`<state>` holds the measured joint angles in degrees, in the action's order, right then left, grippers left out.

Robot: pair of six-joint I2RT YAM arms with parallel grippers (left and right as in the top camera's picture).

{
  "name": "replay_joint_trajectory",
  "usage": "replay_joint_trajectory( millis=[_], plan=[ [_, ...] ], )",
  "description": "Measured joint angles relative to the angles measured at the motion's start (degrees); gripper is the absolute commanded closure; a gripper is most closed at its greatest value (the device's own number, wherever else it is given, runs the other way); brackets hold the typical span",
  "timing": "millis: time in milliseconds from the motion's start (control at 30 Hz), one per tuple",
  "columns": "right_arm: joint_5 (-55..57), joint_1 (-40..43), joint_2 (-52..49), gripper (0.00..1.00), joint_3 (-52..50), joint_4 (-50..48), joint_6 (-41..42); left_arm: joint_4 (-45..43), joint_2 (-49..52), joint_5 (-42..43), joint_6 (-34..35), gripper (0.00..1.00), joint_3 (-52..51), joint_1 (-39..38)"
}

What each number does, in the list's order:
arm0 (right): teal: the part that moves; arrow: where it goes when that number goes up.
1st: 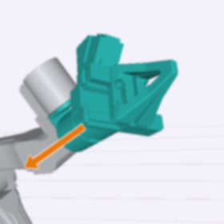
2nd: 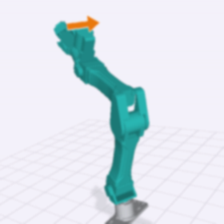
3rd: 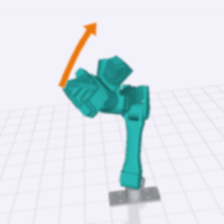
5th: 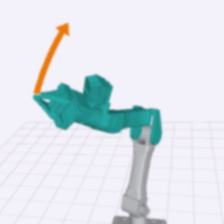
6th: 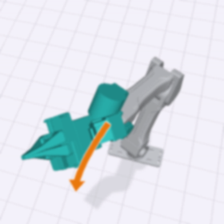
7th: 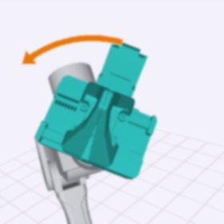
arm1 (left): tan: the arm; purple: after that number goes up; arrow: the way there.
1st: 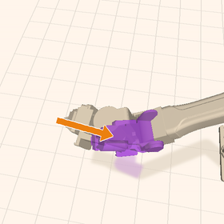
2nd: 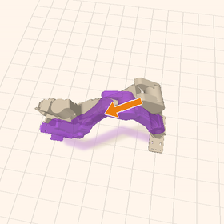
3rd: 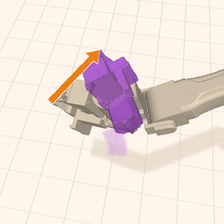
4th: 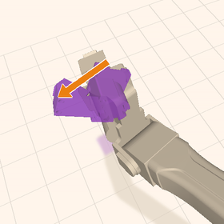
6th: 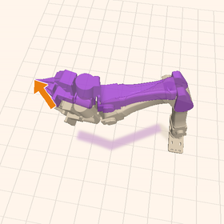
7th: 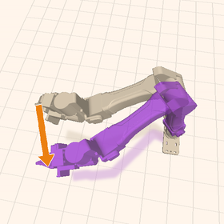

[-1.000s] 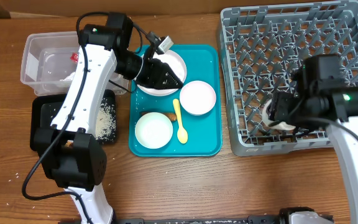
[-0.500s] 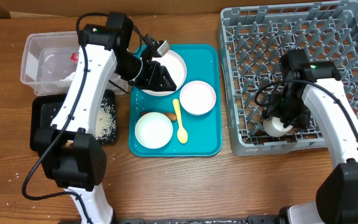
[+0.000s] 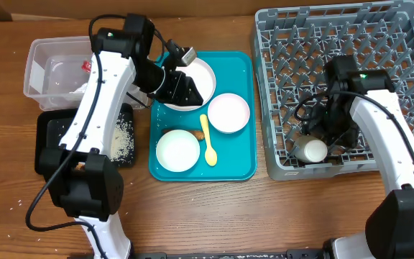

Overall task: Sort waste into correct bins and load items into the dishwasher
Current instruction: 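Lower the white cup into the dish rack with the right gripper and release, then move both grippers toward the bowls on the teal tray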

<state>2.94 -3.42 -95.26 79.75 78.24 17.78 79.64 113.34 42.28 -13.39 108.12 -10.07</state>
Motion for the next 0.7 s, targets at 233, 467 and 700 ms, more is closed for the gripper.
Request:
replay_joint_trajectory(
  millis=[233,467,700],
  plan=[
    [-4.1,-4.9,7.3,0.2,13.9,0.3,-1.1,0.5,0.0,-10.7,2.8,0.54,0.0,-3.7],
    [-5.7,-11.7,9.2,0.2,14.4,-0.4,-1.1,-3.0,0.0,-29.5,14.4,0.52,0.0,-11.9],
    [-7.9,-16.7,9.1,0.2,14.4,-4.4,0.6,-7.5,0.0,-38.4,25.1,0.47,0.0,-14.3]
  ],
)
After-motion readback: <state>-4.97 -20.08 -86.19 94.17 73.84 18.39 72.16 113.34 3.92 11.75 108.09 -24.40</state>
